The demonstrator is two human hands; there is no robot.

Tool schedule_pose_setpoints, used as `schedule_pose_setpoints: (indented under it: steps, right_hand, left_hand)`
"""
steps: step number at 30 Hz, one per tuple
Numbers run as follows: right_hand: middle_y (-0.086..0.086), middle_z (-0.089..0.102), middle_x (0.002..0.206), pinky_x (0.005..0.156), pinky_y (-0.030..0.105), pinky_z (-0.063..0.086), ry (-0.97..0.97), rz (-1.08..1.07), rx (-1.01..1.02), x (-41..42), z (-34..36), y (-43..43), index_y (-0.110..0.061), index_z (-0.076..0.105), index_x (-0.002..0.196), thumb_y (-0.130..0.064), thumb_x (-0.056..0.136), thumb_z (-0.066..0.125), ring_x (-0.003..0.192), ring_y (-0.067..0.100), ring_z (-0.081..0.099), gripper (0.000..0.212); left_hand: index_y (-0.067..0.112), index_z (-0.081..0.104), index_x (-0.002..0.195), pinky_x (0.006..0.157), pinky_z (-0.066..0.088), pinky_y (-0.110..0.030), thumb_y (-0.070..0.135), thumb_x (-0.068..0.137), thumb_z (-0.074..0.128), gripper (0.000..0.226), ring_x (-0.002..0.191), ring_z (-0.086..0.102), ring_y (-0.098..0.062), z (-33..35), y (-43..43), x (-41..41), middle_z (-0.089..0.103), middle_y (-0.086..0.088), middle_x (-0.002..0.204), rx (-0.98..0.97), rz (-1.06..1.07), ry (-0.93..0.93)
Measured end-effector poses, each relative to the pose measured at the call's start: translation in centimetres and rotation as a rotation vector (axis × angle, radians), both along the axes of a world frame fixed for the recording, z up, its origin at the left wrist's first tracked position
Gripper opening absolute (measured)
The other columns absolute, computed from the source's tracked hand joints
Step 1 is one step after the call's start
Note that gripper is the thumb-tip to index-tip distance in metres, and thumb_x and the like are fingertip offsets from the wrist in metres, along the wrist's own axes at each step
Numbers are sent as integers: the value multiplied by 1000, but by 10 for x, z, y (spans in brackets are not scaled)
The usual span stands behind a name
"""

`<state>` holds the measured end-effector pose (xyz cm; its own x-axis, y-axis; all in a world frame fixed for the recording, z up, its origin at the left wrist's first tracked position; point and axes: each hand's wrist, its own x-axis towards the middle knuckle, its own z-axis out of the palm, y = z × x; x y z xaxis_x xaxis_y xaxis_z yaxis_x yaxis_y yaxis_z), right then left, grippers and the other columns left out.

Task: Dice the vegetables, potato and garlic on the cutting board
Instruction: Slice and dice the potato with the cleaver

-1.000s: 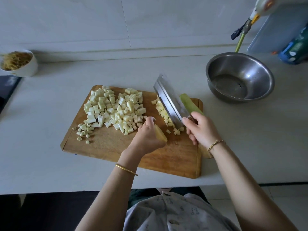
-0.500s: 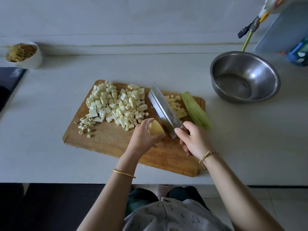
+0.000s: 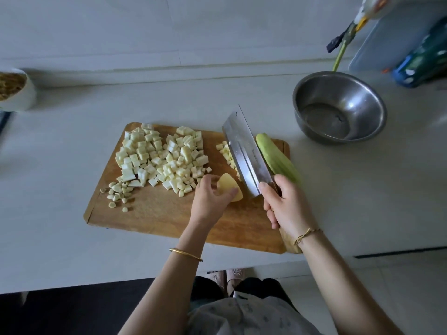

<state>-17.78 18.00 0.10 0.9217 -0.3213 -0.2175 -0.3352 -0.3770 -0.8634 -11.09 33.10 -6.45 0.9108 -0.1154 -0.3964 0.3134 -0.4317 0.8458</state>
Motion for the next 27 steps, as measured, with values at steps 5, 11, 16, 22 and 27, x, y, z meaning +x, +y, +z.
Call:
schedule_pose_setpoints:
  steps: [5,11,16,22,27]
  right_hand:
    - [9,49,58,33,25,35,31,-16,-36,-7,12,9,-13,36,72,-26,97,49,39,19,39,32]
    - [5,46,56,34,26,35,56,13,-92,-7,20,15,-11,34,75,-28,98,47,40,18,36,31]
    - [7,46,58,42,32,38,64,51,-157,-7,18,17,-14,32,74,-32,97,47,39,14,34,33]
    - [10,50,64,48,37,43,84,89,-227,-7,17,16,-14,34,76,-32,98,47,47,21,38,31]
    - [9,48,64,50,32,38,119,135,-247,-6,21,15,-11,36,80,-30,99,45,46,19,34,28]
  left_hand:
    - [22,49,118,67,60,-43,28,81,75,45,84,69,-24,3,1,-4,62,-4,104,-166,44,86]
    - [20,50,115,63,60,-37,24,87,68,33,82,69,-24,9,-4,-4,61,-4,103,-239,69,121]
    - [18,48,115,65,60,-45,27,85,70,38,73,70,-26,11,-7,-4,61,-8,102,-232,88,138]
    - [14,47,114,63,60,-41,24,85,71,39,69,68,-22,13,-10,-5,61,-10,104,-254,111,147]
    - [15,49,109,66,60,-42,21,85,71,34,82,68,-26,13,-12,-4,61,-9,102,-261,136,141]
